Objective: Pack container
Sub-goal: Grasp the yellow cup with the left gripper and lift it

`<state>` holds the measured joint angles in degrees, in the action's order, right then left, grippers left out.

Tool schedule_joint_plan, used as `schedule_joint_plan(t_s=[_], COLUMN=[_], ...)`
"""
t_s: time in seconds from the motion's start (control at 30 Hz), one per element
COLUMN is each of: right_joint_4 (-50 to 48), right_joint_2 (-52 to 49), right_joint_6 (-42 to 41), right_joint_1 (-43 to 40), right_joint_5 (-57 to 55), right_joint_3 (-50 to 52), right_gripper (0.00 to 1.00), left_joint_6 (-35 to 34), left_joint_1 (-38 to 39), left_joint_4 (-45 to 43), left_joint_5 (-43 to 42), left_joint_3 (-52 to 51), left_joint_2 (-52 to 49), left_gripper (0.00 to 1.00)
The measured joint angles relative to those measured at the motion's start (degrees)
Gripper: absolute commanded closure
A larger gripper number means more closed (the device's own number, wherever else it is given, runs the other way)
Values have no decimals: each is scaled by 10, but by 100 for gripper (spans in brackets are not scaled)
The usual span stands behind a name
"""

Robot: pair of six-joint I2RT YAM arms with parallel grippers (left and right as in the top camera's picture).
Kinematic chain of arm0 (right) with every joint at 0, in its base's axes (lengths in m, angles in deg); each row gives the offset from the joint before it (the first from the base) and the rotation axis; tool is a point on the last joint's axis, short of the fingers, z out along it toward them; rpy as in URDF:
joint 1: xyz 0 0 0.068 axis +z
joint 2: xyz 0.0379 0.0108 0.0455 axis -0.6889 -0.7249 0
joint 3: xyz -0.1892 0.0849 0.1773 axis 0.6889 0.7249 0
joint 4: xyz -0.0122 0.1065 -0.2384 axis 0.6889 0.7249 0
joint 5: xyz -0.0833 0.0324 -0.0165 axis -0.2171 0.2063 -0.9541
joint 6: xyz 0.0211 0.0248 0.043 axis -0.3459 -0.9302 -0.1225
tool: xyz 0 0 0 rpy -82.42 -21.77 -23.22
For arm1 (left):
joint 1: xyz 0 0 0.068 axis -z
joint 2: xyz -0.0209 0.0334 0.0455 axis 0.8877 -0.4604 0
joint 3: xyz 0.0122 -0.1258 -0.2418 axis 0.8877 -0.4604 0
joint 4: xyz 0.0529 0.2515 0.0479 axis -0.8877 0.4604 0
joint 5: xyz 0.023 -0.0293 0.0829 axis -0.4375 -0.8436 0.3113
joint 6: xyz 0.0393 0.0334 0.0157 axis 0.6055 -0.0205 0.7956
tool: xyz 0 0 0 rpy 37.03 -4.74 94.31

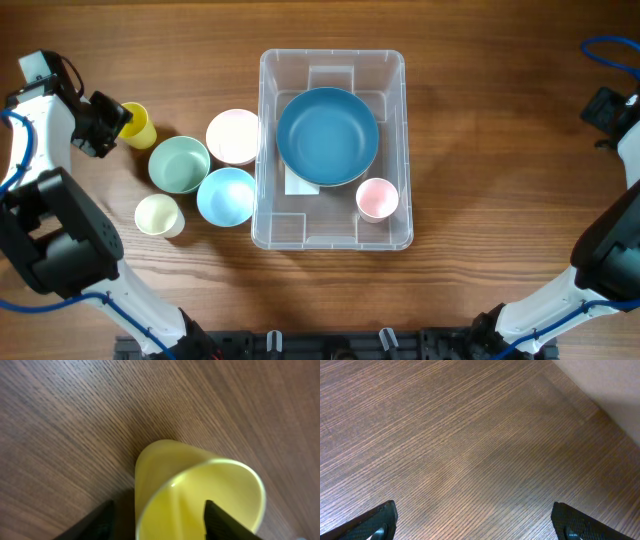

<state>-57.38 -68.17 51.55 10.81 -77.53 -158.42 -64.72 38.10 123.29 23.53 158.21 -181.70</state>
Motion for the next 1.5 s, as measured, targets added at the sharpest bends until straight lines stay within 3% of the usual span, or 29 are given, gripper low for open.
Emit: schedule_joint_plan(t_s=[0.13,0.43,0.5,0.6,0.67,1.1,1.3,1.5], right_joint_4=[0,0,0,0,0,0,0,0], right_joint_2=[0,0,0,0,0,0,0,0], right_joint_6=[0,0,0,0,0,0,0,0], right_joint_1=[0,0,0,0,0,0,0,0], right_joint_5=[0,0,0,0,0,0,0,0], right_joint_3=[0,0,0,0,0,0,0,0], right_gripper=[0,0,0,0,0,0,0,0], left_joint_6=[-1,-3,-3,-3,-3,-3,4,30], left_joint_1=[0,0,0,0,0,0,21,141], left_joint_4=[-3,-5,-5,-5,-3,17,58,82], left_joint_5=[-1,12,12,14,14,16,19,19], left_joint_3=[0,0,0,0,0,0,0,0], left_joint_2=[-12,-12,-12,-12,-12,4,144,308], left_gripper=[48,69,80,86,96,96,96,96])
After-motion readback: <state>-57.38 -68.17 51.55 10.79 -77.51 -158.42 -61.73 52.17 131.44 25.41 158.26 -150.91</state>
